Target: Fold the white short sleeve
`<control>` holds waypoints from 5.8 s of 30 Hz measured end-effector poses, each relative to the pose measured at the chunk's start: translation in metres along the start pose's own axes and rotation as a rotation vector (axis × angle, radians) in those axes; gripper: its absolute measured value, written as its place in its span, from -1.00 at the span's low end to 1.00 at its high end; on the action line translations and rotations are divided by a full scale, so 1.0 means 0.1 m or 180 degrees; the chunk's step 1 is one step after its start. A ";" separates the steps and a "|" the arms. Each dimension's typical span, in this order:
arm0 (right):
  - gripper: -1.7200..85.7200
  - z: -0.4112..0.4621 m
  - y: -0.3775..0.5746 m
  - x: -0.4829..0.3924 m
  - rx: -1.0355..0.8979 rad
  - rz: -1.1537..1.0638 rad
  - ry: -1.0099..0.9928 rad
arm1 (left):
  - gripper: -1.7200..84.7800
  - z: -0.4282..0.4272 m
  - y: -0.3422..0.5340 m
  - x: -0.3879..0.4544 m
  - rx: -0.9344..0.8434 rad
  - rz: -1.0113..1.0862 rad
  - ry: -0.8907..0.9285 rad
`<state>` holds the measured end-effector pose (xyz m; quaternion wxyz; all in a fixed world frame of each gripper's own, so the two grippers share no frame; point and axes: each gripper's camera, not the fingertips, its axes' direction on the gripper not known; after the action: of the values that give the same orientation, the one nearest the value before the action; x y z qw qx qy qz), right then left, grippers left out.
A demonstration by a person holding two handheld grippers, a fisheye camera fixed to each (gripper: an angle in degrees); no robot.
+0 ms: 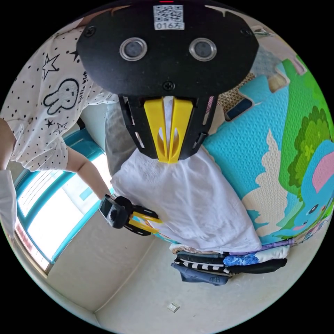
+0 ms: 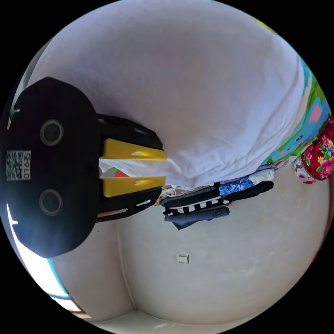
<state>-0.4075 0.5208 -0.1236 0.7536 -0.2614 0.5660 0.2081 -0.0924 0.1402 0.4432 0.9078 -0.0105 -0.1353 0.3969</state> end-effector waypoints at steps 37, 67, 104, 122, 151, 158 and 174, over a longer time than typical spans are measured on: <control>-0.95 4.80 3.12 -2.94 -0.0242 0.3377 -0.5049 | -0.98 -0.07 -0.07 -0.18 0.0008 -0.0045 0.0129; -0.78 6.31 1.20 -5.00 -0.0929 0.3040 -0.3886 | -0.98 -0.11 -0.18 -0.32 0.0031 -0.0120 0.0220; -0.97 6.22 -0.61 -4.94 -0.0761 0.3057 -0.2938 | -0.98 -0.30 -0.30 -0.36 0.0009 -0.0138 0.0338; -0.97 6.04 -2.04 -3.87 -0.0825 0.2940 -0.1988 | -0.98 -0.62 -0.22 -0.30 0.0191 -0.0034 0.0574; -0.92 5.40 -6.01 -2.38 -0.0721 0.1705 -0.2710 | -0.95 -1.03 0.31 -0.34 0.0211 -0.0182 0.0796; -0.94 5.24 -6.16 -1.35 -0.0685 0.1862 -0.2379 | -0.98 -1.25 0.40 -0.30 0.0364 -0.0062 0.0865; -0.82 3.87 -5.15 1.71 0.0362 0.1995 -0.2641 | -0.83 -1.48 0.59 -0.22 0.0249 -0.0100 0.0946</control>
<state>0.2413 0.3678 -0.1205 0.8291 0.0664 0.2813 0.4787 -0.1115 0.1780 0.2882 0.9236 -0.0316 0.0160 0.3818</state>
